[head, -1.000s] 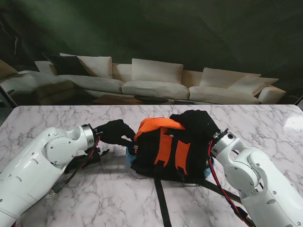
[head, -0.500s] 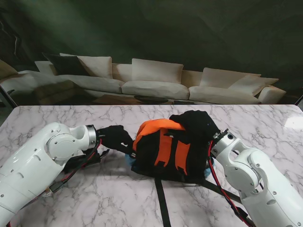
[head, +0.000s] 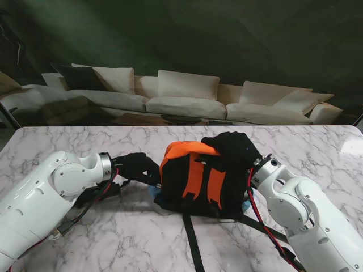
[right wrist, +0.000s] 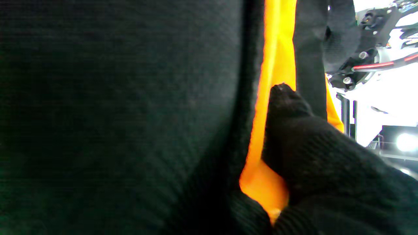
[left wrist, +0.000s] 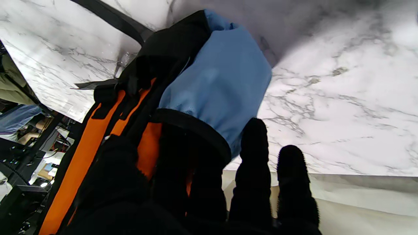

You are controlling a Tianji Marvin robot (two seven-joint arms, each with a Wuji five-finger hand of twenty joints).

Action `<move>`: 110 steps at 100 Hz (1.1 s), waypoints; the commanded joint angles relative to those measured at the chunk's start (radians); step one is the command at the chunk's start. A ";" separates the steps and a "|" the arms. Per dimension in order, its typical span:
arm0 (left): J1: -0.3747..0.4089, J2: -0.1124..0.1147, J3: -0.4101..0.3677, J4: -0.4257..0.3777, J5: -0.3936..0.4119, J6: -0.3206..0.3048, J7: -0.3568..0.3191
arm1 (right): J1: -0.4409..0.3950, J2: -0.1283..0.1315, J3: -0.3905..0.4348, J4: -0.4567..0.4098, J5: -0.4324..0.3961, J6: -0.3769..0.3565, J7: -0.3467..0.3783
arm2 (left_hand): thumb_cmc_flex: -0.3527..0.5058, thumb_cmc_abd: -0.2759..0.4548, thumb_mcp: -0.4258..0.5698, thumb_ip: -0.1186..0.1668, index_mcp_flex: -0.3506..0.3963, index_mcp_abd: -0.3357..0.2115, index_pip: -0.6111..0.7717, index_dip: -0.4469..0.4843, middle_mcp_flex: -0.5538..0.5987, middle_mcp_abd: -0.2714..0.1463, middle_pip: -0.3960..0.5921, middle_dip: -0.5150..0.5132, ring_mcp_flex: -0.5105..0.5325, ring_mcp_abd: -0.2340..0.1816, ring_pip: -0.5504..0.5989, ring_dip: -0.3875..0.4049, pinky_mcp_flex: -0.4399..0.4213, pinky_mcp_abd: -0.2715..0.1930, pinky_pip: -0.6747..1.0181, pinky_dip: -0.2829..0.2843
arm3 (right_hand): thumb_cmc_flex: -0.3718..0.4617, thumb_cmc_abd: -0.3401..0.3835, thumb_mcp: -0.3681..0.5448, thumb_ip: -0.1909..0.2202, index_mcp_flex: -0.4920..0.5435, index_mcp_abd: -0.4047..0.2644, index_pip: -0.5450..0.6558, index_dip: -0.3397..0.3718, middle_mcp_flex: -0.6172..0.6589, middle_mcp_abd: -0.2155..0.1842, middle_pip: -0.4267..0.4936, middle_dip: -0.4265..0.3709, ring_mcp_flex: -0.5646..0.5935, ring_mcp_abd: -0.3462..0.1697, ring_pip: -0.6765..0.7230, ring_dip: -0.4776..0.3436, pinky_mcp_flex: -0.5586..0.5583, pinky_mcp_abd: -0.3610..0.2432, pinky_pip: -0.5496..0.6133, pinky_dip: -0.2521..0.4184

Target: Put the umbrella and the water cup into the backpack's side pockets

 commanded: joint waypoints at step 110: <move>0.407 -0.024 -0.594 -0.130 0.414 -0.118 0.209 | 0.000 0.001 -0.006 0.019 -0.003 0.017 0.008 | -0.288 -0.261 0.000 -0.022 -0.462 0.286 -0.294 -0.156 -0.492 0.239 -0.211 -0.264 -0.325 -0.021 -0.301 -0.501 -0.042 -0.218 -0.369 -0.459 | 0.131 0.083 0.100 0.041 0.025 -0.195 0.079 0.022 -0.007 -0.028 -0.009 -0.016 0.020 0.006 0.007 -0.014 -0.002 -0.009 0.041 0.016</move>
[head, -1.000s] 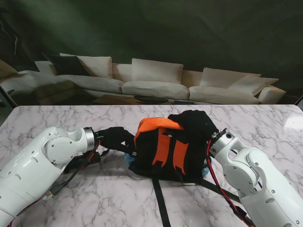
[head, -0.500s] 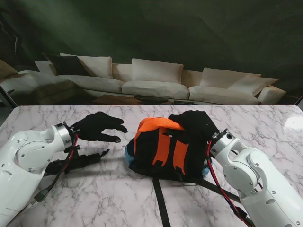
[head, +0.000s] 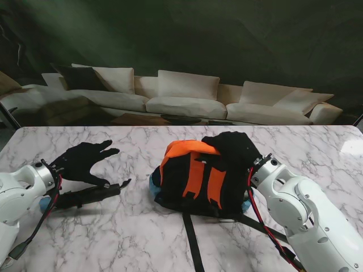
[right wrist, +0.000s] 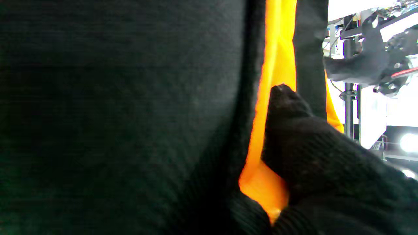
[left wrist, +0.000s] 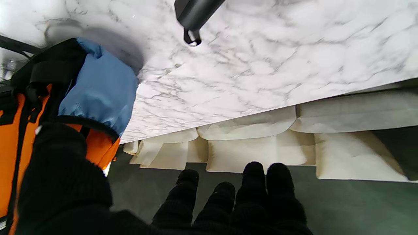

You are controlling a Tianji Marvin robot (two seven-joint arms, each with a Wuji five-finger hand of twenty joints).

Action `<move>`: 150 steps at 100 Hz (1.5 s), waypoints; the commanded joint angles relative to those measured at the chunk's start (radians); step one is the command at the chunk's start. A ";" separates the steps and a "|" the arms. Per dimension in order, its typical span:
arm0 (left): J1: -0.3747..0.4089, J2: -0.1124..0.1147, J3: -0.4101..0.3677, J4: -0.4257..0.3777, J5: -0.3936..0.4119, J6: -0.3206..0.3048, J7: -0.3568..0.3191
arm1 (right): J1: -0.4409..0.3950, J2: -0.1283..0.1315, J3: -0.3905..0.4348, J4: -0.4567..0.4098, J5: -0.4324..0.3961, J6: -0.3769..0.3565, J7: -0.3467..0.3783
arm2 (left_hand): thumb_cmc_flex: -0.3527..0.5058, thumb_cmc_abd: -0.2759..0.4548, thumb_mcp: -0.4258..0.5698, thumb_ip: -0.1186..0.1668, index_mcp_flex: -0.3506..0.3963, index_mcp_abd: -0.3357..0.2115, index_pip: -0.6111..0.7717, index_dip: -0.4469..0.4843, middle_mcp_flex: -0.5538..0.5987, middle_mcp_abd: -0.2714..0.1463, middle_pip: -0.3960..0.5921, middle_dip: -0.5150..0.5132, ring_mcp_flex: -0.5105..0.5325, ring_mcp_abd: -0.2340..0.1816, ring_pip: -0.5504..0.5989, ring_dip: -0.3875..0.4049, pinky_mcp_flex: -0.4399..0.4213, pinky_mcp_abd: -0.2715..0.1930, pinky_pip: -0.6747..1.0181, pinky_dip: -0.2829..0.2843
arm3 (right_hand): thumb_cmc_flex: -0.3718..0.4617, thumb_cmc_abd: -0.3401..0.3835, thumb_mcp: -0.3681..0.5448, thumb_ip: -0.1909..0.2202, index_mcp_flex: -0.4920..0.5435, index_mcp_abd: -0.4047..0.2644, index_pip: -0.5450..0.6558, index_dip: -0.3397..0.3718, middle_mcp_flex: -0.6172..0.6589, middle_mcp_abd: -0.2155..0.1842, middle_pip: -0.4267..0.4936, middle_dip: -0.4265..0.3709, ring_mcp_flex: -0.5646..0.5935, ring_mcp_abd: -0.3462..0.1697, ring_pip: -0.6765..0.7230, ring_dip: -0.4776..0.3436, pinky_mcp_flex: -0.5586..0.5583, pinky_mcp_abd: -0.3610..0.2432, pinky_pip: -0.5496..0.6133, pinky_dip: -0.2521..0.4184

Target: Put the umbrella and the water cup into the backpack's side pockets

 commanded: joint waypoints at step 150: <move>0.173 -0.001 -0.099 0.234 0.294 0.246 0.316 | 0.012 0.001 -0.028 0.038 0.003 0.034 0.015 | 0.223 -0.163 0.042 -0.002 0.184 0.056 0.124 0.103 0.306 -0.048 0.223 0.203 0.229 -0.002 0.163 0.131 0.144 -0.015 0.273 0.093 | 0.129 0.081 0.101 0.041 0.025 -0.195 0.080 0.019 -0.008 -0.028 -0.009 -0.015 0.021 0.006 0.013 -0.014 -0.003 -0.007 0.039 0.017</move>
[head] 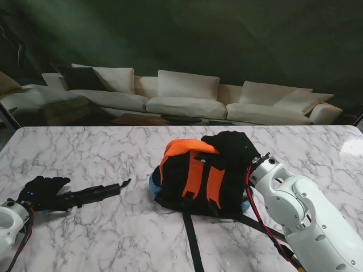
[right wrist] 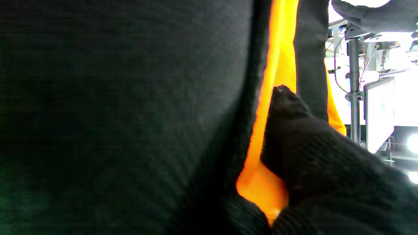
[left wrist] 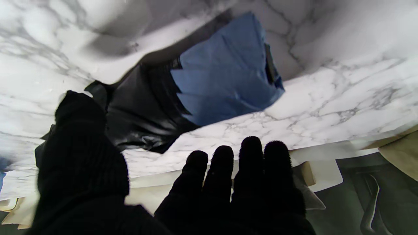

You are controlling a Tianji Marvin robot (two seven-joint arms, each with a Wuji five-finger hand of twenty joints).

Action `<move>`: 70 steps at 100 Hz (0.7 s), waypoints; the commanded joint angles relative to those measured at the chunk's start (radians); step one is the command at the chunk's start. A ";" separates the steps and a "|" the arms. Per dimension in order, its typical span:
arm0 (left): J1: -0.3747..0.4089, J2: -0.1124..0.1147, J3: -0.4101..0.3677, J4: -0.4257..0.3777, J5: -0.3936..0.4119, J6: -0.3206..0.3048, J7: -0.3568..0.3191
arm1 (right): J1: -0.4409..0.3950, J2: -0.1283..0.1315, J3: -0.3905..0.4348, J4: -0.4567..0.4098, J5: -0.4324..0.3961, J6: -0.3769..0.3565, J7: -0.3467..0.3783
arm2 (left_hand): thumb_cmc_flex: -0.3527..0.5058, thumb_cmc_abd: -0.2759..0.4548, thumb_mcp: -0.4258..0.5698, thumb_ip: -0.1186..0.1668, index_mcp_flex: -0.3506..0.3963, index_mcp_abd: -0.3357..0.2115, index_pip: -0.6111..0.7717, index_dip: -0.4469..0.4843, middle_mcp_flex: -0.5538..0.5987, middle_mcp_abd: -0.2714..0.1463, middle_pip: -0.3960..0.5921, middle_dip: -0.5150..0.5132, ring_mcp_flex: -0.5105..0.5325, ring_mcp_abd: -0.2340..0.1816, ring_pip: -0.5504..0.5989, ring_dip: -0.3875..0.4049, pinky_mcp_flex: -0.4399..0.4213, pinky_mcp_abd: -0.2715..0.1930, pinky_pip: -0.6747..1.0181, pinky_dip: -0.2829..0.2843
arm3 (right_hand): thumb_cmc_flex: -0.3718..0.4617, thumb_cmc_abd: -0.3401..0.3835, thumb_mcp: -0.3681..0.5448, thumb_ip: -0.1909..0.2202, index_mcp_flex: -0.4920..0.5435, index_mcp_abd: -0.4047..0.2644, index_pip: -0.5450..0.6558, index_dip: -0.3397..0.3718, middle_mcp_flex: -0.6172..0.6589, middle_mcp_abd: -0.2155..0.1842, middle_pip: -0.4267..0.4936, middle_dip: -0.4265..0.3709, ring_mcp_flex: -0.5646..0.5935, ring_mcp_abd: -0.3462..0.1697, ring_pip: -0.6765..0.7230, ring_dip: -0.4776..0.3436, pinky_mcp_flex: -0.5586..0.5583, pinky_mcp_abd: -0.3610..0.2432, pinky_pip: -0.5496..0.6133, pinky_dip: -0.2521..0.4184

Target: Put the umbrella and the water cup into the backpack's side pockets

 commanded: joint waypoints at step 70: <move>-0.051 0.003 0.089 0.073 -0.032 0.062 -0.074 | -0.007 0.001 -0.012 0.023 -0.005 0.012 0.006 | 0.291 0.038 0.184 0.024 0.177 -0.240 0.189 0.052 0.268 -0.165 0.130 0.090 0.207 -0.043 0.117 0.121 0.118 -0.039 0.156 0.063 | 0.131 0.074 0.101 0.042 0.029 -0.194 0.080 0.019 -0.009 -0.027 -0.008 -0.007 0.021 0.006 0.014 -0.006 0.004 -0.007 0.039 0.010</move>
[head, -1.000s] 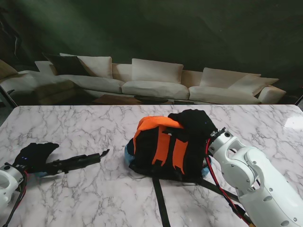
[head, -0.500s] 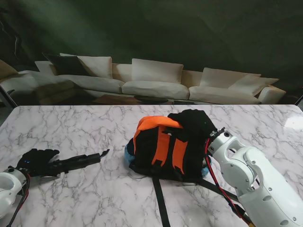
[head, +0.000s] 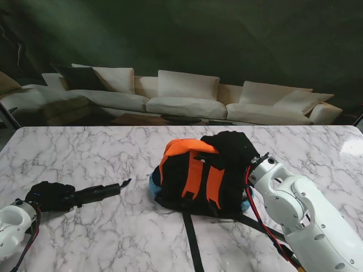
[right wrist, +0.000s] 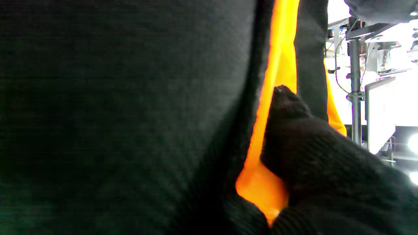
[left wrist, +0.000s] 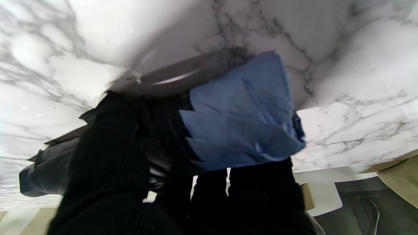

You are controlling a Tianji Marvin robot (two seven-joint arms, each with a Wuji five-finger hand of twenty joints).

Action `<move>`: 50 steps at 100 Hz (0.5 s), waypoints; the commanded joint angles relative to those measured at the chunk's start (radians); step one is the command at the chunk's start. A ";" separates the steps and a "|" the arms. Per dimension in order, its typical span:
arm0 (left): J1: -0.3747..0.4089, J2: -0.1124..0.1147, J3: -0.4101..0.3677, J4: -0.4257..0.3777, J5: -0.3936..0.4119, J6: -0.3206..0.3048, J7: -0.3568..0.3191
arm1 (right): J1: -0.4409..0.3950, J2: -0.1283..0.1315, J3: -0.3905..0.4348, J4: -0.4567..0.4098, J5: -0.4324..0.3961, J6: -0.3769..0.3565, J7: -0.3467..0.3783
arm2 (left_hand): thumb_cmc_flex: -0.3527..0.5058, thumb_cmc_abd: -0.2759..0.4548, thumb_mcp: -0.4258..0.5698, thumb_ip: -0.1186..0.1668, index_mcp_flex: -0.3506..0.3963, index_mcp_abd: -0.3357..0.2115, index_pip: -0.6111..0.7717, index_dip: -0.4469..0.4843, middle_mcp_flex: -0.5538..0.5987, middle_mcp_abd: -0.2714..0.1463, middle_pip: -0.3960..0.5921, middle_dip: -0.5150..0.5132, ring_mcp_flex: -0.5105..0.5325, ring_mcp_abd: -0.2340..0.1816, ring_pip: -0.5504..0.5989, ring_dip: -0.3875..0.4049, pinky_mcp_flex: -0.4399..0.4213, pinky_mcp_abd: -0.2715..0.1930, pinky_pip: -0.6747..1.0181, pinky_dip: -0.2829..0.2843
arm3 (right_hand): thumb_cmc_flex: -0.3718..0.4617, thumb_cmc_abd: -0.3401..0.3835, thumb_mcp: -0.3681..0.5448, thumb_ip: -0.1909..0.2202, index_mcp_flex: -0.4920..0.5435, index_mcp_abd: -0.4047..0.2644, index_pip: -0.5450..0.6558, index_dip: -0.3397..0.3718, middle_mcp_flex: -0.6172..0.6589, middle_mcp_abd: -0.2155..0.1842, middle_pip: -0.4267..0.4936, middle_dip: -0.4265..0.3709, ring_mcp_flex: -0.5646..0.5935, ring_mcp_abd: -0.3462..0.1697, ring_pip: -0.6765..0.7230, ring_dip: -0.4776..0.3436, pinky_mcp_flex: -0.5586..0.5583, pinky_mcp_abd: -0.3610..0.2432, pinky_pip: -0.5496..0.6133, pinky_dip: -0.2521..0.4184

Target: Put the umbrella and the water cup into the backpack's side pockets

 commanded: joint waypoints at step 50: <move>0.006 -0.018 0.023 0.026 0.003 0.037 0.137 | -0.019 0.000 -0.001 0.018 -0.008 0.009 -0.002 | 0.353 -0.021 0.089 0.062 0.251 -0.144 0.525 0.069 0.463 -0.091 -0.108 0.361 0.256 0.061 0.244 0.182 0.238 -0.038 0.250 0.084 | 0.133 0.077 0.100 0.041 0.031 -0.193 0.079 0.019 -0.010 -0.025 -0.007 -0.004 0.021 0.006 0.014 -0.006 0.005 -0.007 0.039 0.010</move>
